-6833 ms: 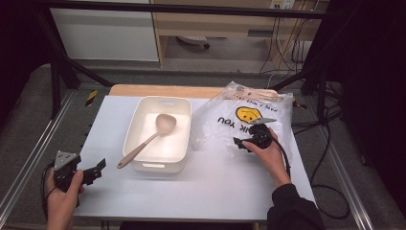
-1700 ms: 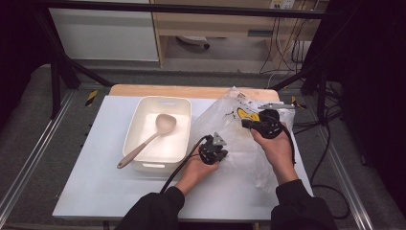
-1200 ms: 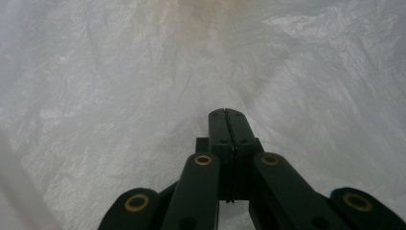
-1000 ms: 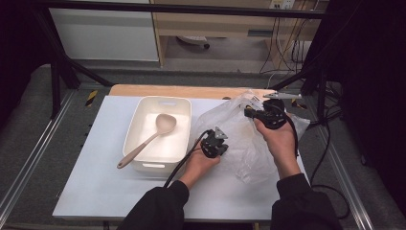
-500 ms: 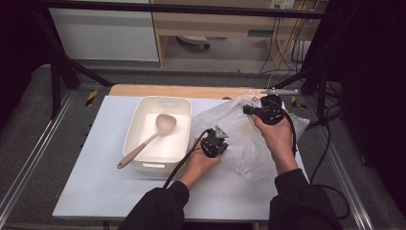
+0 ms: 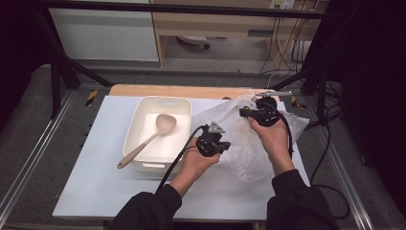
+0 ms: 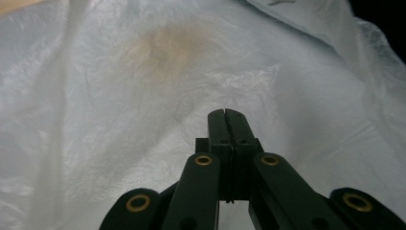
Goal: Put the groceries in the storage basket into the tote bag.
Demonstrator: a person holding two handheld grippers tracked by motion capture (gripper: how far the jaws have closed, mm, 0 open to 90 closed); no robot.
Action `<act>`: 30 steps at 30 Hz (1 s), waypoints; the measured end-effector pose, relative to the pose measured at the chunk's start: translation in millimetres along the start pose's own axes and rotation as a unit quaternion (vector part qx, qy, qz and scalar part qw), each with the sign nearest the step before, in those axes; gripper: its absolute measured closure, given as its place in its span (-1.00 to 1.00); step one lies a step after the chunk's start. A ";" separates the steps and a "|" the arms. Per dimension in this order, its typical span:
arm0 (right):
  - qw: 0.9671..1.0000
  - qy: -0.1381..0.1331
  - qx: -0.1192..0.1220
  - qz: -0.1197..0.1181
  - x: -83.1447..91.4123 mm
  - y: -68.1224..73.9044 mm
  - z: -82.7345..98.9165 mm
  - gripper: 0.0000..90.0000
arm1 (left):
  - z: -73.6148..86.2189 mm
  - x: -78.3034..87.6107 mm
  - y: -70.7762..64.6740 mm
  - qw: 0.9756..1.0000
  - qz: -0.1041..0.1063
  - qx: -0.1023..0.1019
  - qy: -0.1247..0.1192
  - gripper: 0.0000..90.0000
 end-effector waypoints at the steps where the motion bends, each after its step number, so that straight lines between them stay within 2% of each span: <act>1: 1.000 0.002 0.000 -0.002 -0.5 0.3 0.8 1.00 | -2.4 4.2 -0.8 1.000 -0.004 -0.005 0.003 1.00; 4: 1.000 0.005 -0.001 -0.006 -2.2 0.2 3.5 1.00 | -10.0 17.5 0.0 1.000 -0.018 -0.015 0.002 1.00; 8: 1.000 0.011 -0.001 -0.010 -5.4 1.0 6.9 1.00 | -16.2 31.7 9.1 1.000 -0.023 -0.004 -0.004 1.00; 9: 1.000 0.013 0.000 -0.012 -6.2 1.7 7.4 1.00 | -17.5 34.9 12.5 1.000 -0.027 0.003 -0.007 0.89; 12: 1.000 0.017 0.001 -0.014 -7.6 2.9 7.7 1.00 | -21.0 43.3 22.5 0.999 -0.036 0.005 -0.015 0.75; 16: 1.000 0.018 0.004 -0.014 -8.8 4.3 7.3 1.00 | -24.3 50.0 31.1 0.999 -0.048 0.009 -0.024 0.28; 20: 1.000 0.024 0.012 -0.014 -11.1 5.0 8.6 1.00 | -26.6 59.1 43.2 0.997 -0.065 0.014 -0.030 -0.05; 22: 0.999 0.026 0.011 -0.018 -11.9 5.4 9.5 1.00 | -27.3 65.8 51.7 0.997 -0.058 0.033 -0.032 -0.12; 24: 0.999 0.027 0.013 -0.019 -12.0 5.7 10.1 1.00 | -29.2 75.7 62.2 0.996 -0.081 0.031 -0.036 -0.18; 30: 0.999 0.027 0.014 -0.020 -10.7 4.2 12.6 1.00 | -31.1 103.5 81.4 0.992 -0.110 0.052 -0.033 -0.55</act>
Point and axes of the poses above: each handheld gripper's, and its own axes: x roughly backward along the jaws, z roughly out of its underside, y roughly to its left, the point moved 4 cm from there along -x, roughly forward along the jaws, and after that the axes turned 2 degrees about z, right-handed, at the moved point
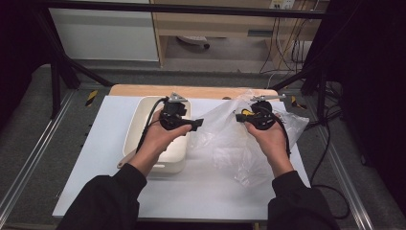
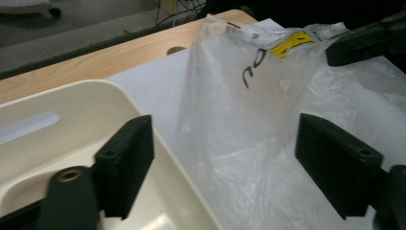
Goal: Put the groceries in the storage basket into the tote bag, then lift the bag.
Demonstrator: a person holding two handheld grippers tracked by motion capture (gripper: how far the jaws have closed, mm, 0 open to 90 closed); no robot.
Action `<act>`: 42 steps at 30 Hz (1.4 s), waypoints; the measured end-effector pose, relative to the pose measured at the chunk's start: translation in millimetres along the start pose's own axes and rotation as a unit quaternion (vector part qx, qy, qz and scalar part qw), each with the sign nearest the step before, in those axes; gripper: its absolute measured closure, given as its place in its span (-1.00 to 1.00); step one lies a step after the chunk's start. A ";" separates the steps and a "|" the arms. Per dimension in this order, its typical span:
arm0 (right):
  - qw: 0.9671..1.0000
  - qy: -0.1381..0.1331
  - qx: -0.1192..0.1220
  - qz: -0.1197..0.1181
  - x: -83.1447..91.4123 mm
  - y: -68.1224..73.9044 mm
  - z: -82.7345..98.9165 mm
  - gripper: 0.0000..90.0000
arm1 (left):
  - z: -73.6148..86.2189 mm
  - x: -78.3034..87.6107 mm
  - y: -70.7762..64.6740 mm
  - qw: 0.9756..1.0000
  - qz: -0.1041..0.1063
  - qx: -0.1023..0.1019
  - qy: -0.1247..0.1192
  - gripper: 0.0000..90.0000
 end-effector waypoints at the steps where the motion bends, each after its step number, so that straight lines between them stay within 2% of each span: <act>1: 1.000 0.000 0.000 0.000 0.3 -0.2 0.5 1.00 | -0.5 5.2 3.5 1.000 -0.002 0.003 0.004 -0.60; 7: 1.000 0.000 0.001 -0.003 -0.9 -0.1 2.4 1.00 | 1.7 29.4 22.4 1.000 -0.024 0.004 0.011 -0.74; 13: 1.000 0.001 0.009 0.000 -2.6 1.3 4.1 1.00 | 11.0 51.1 41.9 0.998 -0.049 0.024 0.016 -0.74; 16: 1.000 0.001 0.014 0.001 -3.0 1.7 6.1 1.00 | 14.2 60.7 47.8 0.998 -0.064 0.021 0.018 -0.74; 22: 1.000 0.002 0.007 -0.001 -4.5 -0.4 11.0 1.00 | 20.3 72.8 56.7 0.997 -0.073 0.036 0.012 -0.74; 28: 1.000 0.001 0.012 -0.002 -4.0 0.7 11.8 1.00 | 29.0 84.4 62.0 0.995 -0.090 0.042 0.004 -0.70; 30: 1.000 0.001 0.014 0.000 -2.7 0.9 11.9 1.00 | 33.4 89.6 61.1 0.995 -0.086 0.048 0.003 -0.70; 42: 1.000 0.007 0.012 0.005 0.8 -6.1 20.9 1.00 | 56.2 102.7 51.2 0.996 -0.074 0.053 0.022 -0.69</act>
Point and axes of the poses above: each handheld gripper's, and its own axes: x roughly backward along the jaws, z roughly out of its underside, y roughly to its left, the point moved 4 cm from there along -x, roughly forward along the jaws, and after that the axes turned 2 degrees about z, right-handed, at the moved point
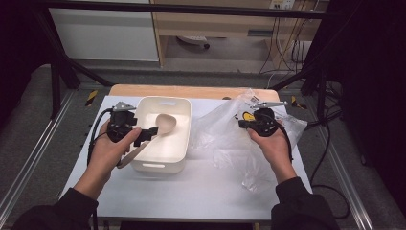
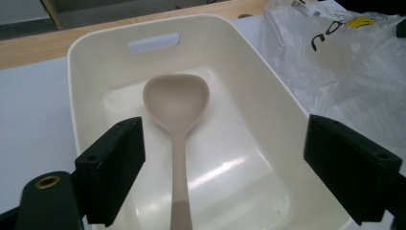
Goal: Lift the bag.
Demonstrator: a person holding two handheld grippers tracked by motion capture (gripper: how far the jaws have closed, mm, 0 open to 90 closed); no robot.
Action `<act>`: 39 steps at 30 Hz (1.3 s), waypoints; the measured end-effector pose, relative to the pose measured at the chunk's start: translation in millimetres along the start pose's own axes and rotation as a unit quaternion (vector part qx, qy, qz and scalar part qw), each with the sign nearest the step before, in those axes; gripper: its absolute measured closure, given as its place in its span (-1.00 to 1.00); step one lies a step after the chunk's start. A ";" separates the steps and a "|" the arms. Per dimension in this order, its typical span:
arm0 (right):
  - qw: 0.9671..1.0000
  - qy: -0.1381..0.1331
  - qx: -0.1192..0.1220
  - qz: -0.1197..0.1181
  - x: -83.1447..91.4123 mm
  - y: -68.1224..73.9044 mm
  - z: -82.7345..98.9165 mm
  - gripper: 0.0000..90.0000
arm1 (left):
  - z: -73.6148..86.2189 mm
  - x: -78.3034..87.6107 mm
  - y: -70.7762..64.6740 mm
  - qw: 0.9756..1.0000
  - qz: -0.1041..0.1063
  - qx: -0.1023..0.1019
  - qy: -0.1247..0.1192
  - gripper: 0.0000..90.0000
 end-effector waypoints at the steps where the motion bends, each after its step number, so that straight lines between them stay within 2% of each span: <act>1: 1.000 0.000 0.000 0.001 0.3 -0.2 0.5 1.00 | 3.4 0.7 -0.9 1.000 0.001 0.000 0.004 -0.67; 8: 1.000 0.000 0.000 0.002 1.0 2.0 2.6 1.00 | 21.4 4.7 -0.8 1.000 -0.007 -0.008 0.019 -0.46; 13: 1.000 0.000 0.004 0.000 -1.6 2.1 2.5 1.00 | 37.6 6.1 5.7 0.999 -0.014 -0.013 0.027 -0.31; 17: 1.000 0.002 0.003 -0.001 -4.8 3.9 3.5 1.00 | 47.9 6.4 11.5 0.999 -0.011 -0.002 0.032 -0.20; 26: 1.000 0.003 0.004 -0.004 -8.9 6.4 5.9 1.00 | 56.2 4.0 21.4 0.999 0.004 0.014 0.048 0.03; 31: 1.000 0.004 0.004 -0.004 -9.2 6.5 6.4 1.00 | 60.5 0.4 19.9 0.998 0.000 0.011 0.055 0.13; 39: 1.000 0.006 0.003 -0.005 -8.0 5.3 7.4 1.00 | 69.3 -0.9 22.0 0.998 0.001 0.019 0.061 0.21</act>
Point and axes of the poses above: each handheld gripper's, and its own axes: x roughly backward along the jaws, z roughly out of its underside, y roughly to its left, the point moved 4 cm from there along -x, roughly forward along the jaws, and after that the axes turned 2 degrees about z, right-handed, at the moved point
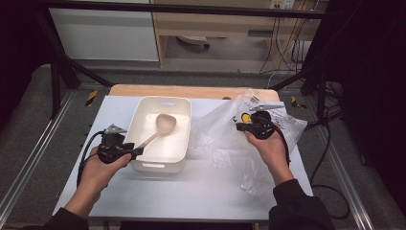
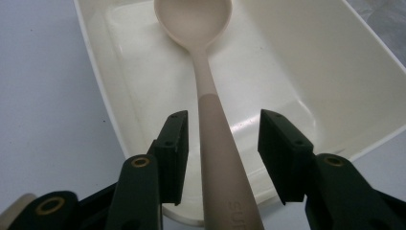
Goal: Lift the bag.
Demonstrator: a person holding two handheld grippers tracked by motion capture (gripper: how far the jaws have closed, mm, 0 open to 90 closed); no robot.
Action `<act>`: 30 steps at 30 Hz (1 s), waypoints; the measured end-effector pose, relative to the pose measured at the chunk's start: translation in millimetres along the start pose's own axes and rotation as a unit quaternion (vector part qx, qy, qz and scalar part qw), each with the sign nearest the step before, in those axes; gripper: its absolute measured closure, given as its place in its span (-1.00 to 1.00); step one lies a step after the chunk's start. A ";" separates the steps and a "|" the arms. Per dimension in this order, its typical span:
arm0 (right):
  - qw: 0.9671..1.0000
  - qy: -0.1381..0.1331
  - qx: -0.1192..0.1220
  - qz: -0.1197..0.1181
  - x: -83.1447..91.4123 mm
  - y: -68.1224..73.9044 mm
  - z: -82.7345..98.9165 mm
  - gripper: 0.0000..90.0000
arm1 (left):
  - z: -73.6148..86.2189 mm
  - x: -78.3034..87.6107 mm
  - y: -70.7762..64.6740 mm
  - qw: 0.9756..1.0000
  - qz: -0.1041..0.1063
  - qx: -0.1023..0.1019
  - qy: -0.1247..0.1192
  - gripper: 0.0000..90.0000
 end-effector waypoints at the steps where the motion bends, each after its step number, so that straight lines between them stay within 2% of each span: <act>1: 1.000 0.000 -0.001 0.000 0.1 -0.3 0.1 1.00 | 1.0 -0.2 0.2 1.000 -0.001 -0.001 0.001 0.22; 10: 1.000 0.001 0.000 0.001 -0.7 -0.7 0.8 1.00 | 7.6 -3.3 2.3 1.000 -0.001 0.000 0.009 0.36; 21: 1.000 0.003 0.000 0.000 -0.6 -1.1 1.6 1.00 | 10.9 -10.6 2.4 1.000 0.001 0.000 0.013 0.44; 24: 1.000 0.003 -0.001 0.000 -0.6 -1.3 1.7 1.00 | 11.1 -10.4 2.3 1.000 0.002 -0.003 0.013 0.46; 28: 1.000 0.003 0.000 0.000 -0.9 -1.0 1.6 1.00 | 10.6 -10.7 2.9 1.000 -0.010 -0.010 0.012 0.49; 30: 1.000 0.003 0.001 0.000 -1.2 -0.9 1.7 1.00 | 10.5 -10.1 4.0 1.000 -0.008 -0.012 0.011 0.52</act>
Point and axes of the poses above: each handheld gripper's, and its own axes: x roughly backward along the jaws, z roughly out of its underside, y roughly to its left, the point moved 4 cm from there along -x, roughly forward along the jaws, and after that the axes turned 2 degrees about z, right-handed, at the moved point
